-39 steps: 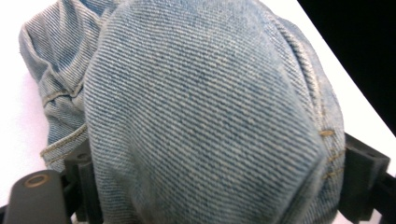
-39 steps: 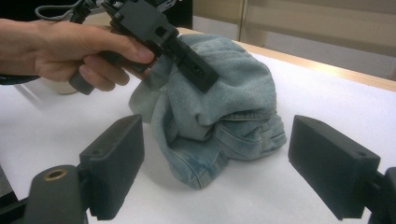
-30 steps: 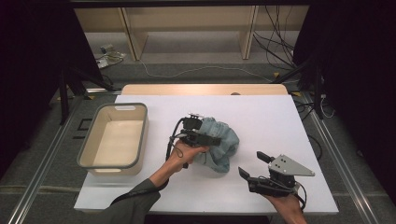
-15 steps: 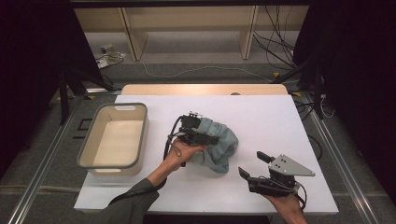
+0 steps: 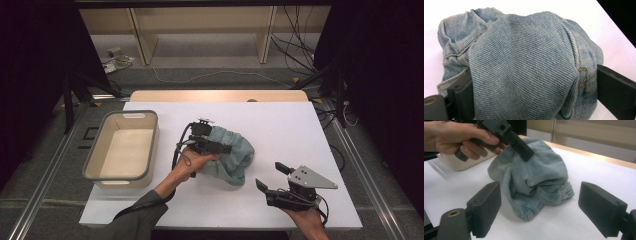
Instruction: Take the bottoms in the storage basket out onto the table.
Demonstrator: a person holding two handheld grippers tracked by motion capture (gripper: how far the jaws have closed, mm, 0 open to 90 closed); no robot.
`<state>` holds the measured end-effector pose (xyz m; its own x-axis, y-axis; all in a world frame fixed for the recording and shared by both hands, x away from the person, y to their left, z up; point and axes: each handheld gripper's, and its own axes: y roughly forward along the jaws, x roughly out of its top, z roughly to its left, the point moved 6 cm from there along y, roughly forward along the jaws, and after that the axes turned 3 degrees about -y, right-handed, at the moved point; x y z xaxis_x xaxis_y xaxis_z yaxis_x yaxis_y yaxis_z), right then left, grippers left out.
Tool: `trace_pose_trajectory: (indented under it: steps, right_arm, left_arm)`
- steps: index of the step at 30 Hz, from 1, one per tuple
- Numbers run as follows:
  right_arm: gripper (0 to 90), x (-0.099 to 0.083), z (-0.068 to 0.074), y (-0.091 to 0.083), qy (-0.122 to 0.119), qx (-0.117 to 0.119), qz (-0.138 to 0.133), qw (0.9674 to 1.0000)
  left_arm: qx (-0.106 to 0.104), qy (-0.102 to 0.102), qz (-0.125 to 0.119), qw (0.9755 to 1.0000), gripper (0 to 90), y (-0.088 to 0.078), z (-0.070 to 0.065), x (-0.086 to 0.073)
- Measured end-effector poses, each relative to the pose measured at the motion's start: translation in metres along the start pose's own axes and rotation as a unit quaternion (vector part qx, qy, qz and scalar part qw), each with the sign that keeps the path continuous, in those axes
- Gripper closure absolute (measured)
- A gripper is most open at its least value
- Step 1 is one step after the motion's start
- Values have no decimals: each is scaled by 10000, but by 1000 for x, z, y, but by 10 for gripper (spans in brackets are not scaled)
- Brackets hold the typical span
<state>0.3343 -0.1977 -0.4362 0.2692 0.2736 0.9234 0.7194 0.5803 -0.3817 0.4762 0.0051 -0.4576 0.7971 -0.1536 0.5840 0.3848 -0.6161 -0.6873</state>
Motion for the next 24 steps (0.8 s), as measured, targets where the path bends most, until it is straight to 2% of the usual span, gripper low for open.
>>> trace_pose_trajectory:
  steps: [1, 4, 9, 13, 24]
  right_arm:
    - [195, 0, 0, 0, 7, 3, 3, 10000]
    - [195, 0, 0, 0, -1, 6, 2, 10000]
    - [195, 0, 0, 1, -1, 3, 1, 10000]
    - [195, 0, 1, 1, -14, 7, 14, 10000]
    - [195, 0, 1, 1, -30, 3, -3, 10000]
  left_arm:
    - [-119, -103, -22, 9999, 45, -1, 1, 1]
    - [-69, -62, -99, 9999, 41, -6, 5, 4]
    - [-101, -110, -184, 9997, 42, -14, 9, 6]
    - [-113, -152, -155, 9997, 42, -15, 12, 5]
    - [-278, -113, -413, 9987, 45, -34, 13, 13]
